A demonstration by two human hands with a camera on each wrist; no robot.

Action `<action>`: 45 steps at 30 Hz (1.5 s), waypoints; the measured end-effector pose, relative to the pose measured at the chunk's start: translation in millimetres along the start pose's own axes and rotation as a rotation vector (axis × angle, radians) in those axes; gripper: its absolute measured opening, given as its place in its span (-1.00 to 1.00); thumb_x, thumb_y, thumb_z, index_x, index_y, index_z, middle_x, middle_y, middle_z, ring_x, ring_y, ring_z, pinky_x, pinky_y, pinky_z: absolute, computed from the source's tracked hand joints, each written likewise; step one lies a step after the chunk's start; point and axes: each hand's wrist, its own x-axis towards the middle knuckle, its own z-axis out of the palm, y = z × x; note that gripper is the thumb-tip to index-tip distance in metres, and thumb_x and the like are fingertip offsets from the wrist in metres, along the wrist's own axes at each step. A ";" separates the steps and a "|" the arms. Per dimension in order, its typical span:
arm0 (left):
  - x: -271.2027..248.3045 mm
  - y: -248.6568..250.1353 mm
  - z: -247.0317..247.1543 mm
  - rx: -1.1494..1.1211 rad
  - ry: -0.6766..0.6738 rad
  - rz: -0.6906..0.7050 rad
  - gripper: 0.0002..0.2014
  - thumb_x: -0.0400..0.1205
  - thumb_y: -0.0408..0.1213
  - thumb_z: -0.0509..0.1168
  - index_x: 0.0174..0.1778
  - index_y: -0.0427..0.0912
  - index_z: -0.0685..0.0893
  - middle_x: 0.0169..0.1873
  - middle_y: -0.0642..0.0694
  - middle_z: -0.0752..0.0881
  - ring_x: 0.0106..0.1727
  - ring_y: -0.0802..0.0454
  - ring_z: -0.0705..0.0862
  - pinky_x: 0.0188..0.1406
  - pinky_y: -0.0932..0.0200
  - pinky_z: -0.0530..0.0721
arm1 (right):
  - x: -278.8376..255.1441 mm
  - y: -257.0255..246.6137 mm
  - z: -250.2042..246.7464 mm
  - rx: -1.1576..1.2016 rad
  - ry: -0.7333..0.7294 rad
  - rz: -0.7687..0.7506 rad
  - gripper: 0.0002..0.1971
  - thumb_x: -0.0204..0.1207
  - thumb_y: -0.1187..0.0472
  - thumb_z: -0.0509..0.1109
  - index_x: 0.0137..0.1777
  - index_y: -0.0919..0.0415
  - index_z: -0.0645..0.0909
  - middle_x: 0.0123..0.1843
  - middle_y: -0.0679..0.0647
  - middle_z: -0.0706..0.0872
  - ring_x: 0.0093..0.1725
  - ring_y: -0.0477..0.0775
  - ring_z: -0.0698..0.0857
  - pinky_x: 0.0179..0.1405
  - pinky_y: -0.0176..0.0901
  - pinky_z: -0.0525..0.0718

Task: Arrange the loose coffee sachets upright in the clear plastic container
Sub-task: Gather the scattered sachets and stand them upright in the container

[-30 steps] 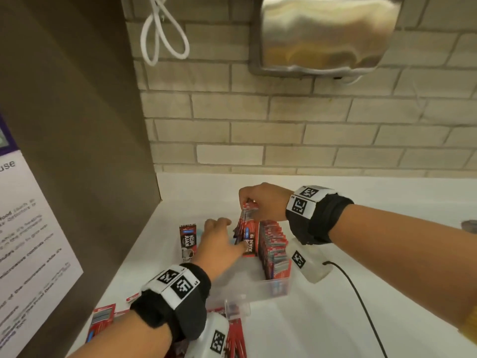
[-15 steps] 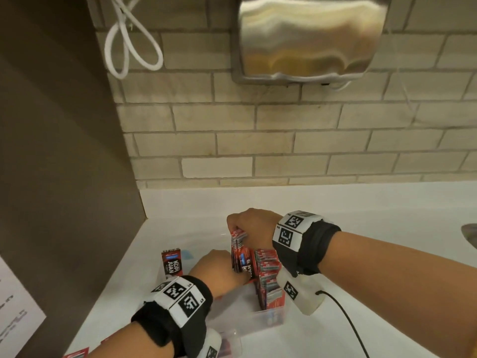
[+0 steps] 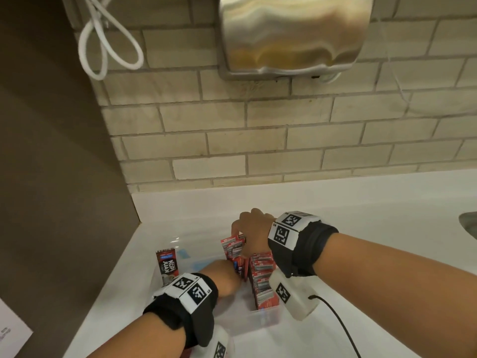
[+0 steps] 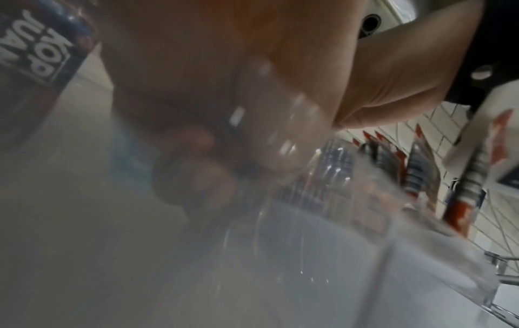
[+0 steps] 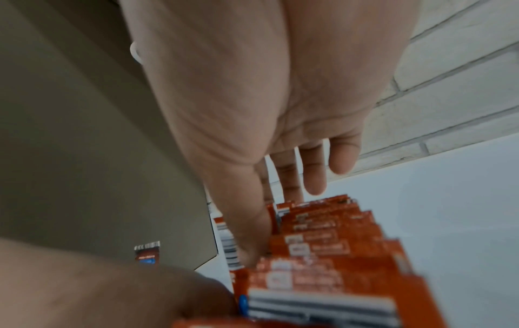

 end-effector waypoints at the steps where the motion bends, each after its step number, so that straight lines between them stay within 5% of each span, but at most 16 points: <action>1: 0.1 -0.9 -0.4 -0.048 0.000 -0.007 -0.69 0.76 -0.23 0.04 0.22 -0.29 0.61 0.07 -0.26 0.71 -0.03 -0.17 0.73 -0.05 0.10 0.67 | -1.0 1.0 0.7 0.002 0.007 0.017 -0.53 0.49 0.06 0.39 0.39 0.10 0.44 0.30 0.09 0.48 0.36 0.15 0.39 0.22 -0.03 0.45; 3: -1.4 -3.1 -2.0 -0.145 0.008 -0.032 -0.77 0.74 -0.20 0.08 0.02 -0.24 0.59 -0.28 -0.12 0.63 -0.45 0.02 0.57 -0.43 0.24 0.57 | -4.0 3.7 0.6 0.031 0.014 0.027 -0.51 0.52 0.03 0.37 0.42 0.11 0.43 0.33 0.10 0.46 0.37 0.16 0.38 0.18 -0.10 0.39; 5: -4.3 -5.1 -5.9 -0.191 0.037 -0.031 -0.80 0.72 -0.19 0.10 -0.09 -0.18 0.56 -0.40 -0.06 0.57 -0.53 0.07 0.52 -0.48 0.27 0.56 | -8.2 4.9 -0.5 0.069 0.010 0.023 -0.49 0.54 0.01 0.35 0.46 0.12 0.40 0.36 0.12 0.44 0.39 0.17 0.36 0.15 -0.12 0.35; 11: -9.8 -1.1 -13.7 -0.296 0.086 0.015 -0.82 0.68 -0.16 0.21 -0.21 -0.13 0.56 -0.34 -0.09 0.64 -0.45 0.01 0.63 -0.32 0.18 0.71 | -13.3 6.7 7.6 0.174 0.015 0.086 -0.37 0.48 -0.08 0.39 0.51 0.09 0.34 0.42 0.13 0.38 0.45 0.21 0.30 0.28 -0.01 0.37; 16: -4.8 -2.1 -8.9 -0.231 0.084 0.060 -0.79 0.69 -0.18 0.23 0.08 -0.24 0.65 -0.17 -0.19 0.72 -0.25 -0.06 0.68 -0.08 0.06 0.74 | -26.9 11.1 10.3 0.315 0.090 0.167 -0.30 0.49 -0.11 0.39 0.57 0.06 0.23 0.55 0.13 0.26 0.55 0.23 0.21 0.51 0.18 0.25; 20: -2.5 -6.1 -7.8 -0.132 0.087 0.108 -0.74 0.66 -0.27 0.26 0.20 -0.30 0.66 0.15 -0.26 0.71 0.05 -0.16 0.72 0.14 0.05 0.69 | -43.3 36.6 10.8 0.602 0.085 0.196 -0.32 0.51 -0.23 0.29 0.56 0.02 0.24 0.58 0.09 0.25 0.53 0.14 0.30 0.50 0.06 0.33; 26: 3.3 -8.9 -8.6 -0.177 0.147 0.107 -0.76 0.67 -0.34 0.21 0.16 -0.35 0.67 0.08 -0.28 0.76 0.08 -0.20 0.74 0.13 0.00 0.71 | -66.7 48.1 34.4 1.150 0.062 0.360 -0.51 0.65 0.12 0.23 0.55 0.14 0.27 0.36 0.08 0.52 0.21 0.11 0.62 0.13 -0.05 0.63; 31: 6.9 -11.3 -7.4 -0.217 0.185 0.091 -0.78 0.67 -0.34 0.22 0.11 -0.36 0.68 0.03 -0.29 0.77 0.04 -0.21 0.76 0.11 -0.02 0.72 | -81.0 39.2 74.3 1.276 -0.120 0.328 -0.42 0.57 0.34 0.26 0.58 0.19 0.21 0.26 0.13 0.60 -0.02 0.08 0.70 -0.25 -0.14 0.71; 36: 7.9 -13.0 -7.5 -0.308 0.182 0.092 -0.83 0.64 -0.36 0.29 0.08 -0.34 0.68 -0.01 -0.30 0.79 -0.03 -0.19 0.79 0.00 0.00 0.77 | -84.7 28.8 90.1 1.318 -0.086 0.245 -0.63 0.58 0.40 0.19 0.37 0.22 0.50 0.17 0.15 0.68 -0.23 0.01 0.66 -0.28 -0.16 0.71; 45: 6.8 -17.0 -7.0 -0.328 0.176 0.114 -0.81 0.63 -0.39 0.30 0.09 -0.38 0.71 0.02 -0.30 0.78 0.05 -0.19 0.77 0.16 -0.06 0.70 | -92.1 11.2 89.3 1.128 0.059 0.205 -0.73 0.62 0.34 0.19 0.26 0.24 0.58 -0.01 0.09 0.71 -0.33 -0.04 0.65 -0.22 -0.20 0.75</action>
